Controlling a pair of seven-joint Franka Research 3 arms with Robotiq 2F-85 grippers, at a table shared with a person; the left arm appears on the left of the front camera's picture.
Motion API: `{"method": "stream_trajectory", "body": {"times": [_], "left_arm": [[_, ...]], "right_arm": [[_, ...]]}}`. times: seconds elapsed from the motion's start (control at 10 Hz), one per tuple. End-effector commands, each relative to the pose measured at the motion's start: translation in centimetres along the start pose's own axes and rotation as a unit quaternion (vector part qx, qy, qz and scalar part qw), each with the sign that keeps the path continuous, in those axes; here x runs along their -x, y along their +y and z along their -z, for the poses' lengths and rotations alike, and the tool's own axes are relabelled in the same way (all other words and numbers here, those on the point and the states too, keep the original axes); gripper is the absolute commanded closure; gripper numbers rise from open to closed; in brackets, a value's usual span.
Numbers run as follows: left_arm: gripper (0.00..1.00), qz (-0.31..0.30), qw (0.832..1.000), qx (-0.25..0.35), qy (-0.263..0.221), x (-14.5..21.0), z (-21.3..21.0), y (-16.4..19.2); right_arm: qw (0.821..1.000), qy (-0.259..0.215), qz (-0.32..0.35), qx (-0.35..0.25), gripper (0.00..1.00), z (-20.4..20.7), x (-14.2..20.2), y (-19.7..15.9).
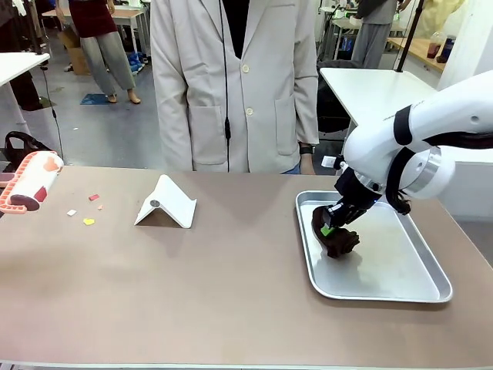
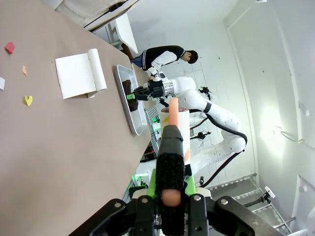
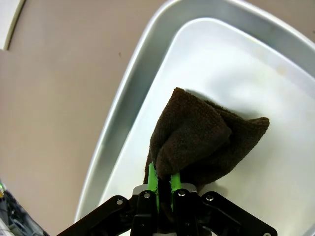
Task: Clean the surface of the table.
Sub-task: If a person points to the right, clean the right side of the table with your right hand, and if they point to the left, clean the left side with your left hand.
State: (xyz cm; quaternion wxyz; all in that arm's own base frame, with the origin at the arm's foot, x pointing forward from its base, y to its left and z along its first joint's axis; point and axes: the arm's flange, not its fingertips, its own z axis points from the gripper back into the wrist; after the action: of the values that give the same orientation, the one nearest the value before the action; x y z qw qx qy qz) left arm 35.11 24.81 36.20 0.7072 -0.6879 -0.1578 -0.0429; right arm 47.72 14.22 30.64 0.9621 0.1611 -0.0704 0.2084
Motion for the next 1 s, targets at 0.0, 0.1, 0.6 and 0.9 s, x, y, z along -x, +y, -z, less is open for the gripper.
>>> {"method": "stream_trajectory", "body": {"times": [0.0, 0.1, 0.6, 0.9], "left_arm": [[1.00, 0.007, 1.000, -0.001, 0.006, 0.2, -0.1, -0.3], [1.00, 0.007, 1.000, -0.001, 0.006, 0.2, -0.1, -0.3], [1.00, 0.007, 1.000, -0.001, 0.006, 0.2, -0.1, -0.3], [1.00, 0.007, 1.000, -0.001, 0.006, 0.2, -0.1, -0.3]], "right_arm": [[0.999, 0.025, 0.006, -0.022, 0.89, 3.4, 1.4, -0.2], [1.000, 0.020, 0.017, -0.011, 0.89, 2.8, 1.7, -1.2], [0.995, -0.023, 0.099, -0.011, 0.89, -2.0, 4.7, -7.9], [0.990, -0.045, 0.137, -0.001, 0.89, -3.4, 6.4, -11.1]]}}
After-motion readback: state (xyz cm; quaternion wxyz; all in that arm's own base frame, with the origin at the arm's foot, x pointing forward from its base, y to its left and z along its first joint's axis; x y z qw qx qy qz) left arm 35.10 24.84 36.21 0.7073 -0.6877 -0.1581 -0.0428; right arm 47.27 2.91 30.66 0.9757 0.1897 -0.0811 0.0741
